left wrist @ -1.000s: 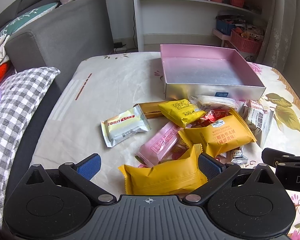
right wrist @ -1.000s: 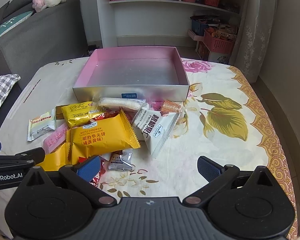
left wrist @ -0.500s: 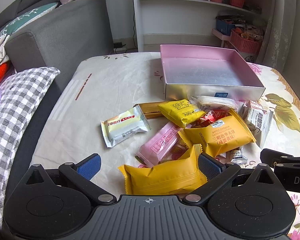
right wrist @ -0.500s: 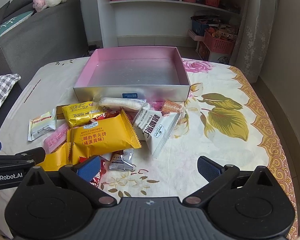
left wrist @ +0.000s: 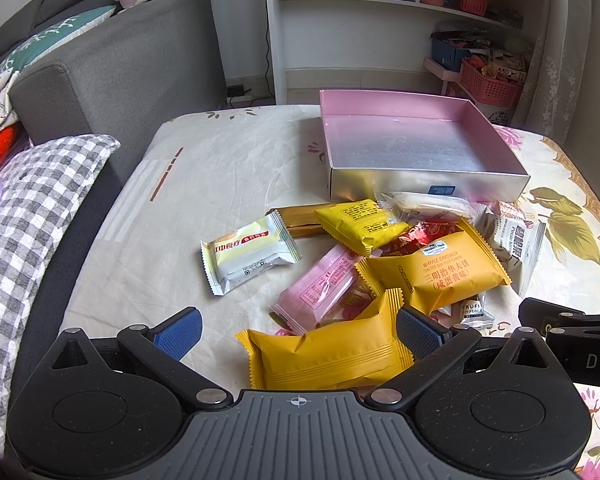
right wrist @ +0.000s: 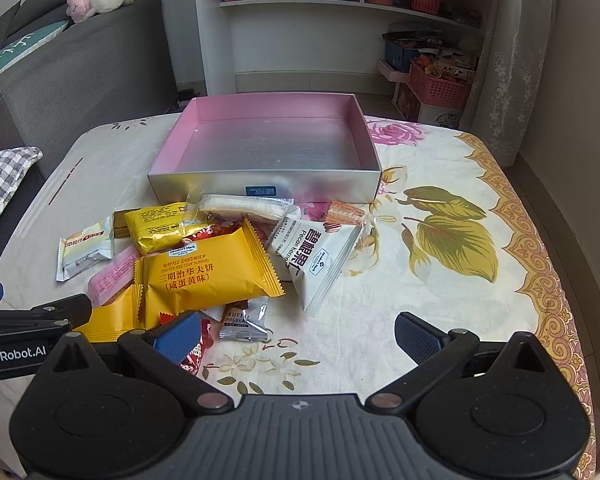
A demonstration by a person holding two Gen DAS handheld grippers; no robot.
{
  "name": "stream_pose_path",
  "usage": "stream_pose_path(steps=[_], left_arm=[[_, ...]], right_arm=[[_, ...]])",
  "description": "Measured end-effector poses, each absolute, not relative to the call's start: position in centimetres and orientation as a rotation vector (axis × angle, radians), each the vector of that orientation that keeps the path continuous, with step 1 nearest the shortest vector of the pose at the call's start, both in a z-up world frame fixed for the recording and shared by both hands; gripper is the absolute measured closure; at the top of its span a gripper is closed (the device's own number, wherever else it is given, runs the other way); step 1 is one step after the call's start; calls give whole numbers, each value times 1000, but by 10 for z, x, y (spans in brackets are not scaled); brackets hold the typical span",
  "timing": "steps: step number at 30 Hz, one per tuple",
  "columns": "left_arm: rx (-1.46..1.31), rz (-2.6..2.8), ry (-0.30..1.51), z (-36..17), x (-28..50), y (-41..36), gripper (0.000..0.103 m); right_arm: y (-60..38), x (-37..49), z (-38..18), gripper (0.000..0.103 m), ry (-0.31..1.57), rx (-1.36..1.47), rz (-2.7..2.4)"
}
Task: Organize snacks
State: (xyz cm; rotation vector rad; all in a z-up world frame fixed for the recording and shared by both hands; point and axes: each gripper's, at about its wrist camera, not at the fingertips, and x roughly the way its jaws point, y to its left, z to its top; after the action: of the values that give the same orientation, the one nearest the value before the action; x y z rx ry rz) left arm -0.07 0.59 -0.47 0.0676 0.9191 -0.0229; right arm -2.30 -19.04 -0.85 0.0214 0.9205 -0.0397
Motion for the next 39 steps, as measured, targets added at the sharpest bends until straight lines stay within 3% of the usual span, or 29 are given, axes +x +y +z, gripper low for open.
stream_pose_path(steps=[39], left_arm=[[61,-29,922,-2,0,5,0]], right_arm=[[-193,-22,-11,6,922,25,-44]])
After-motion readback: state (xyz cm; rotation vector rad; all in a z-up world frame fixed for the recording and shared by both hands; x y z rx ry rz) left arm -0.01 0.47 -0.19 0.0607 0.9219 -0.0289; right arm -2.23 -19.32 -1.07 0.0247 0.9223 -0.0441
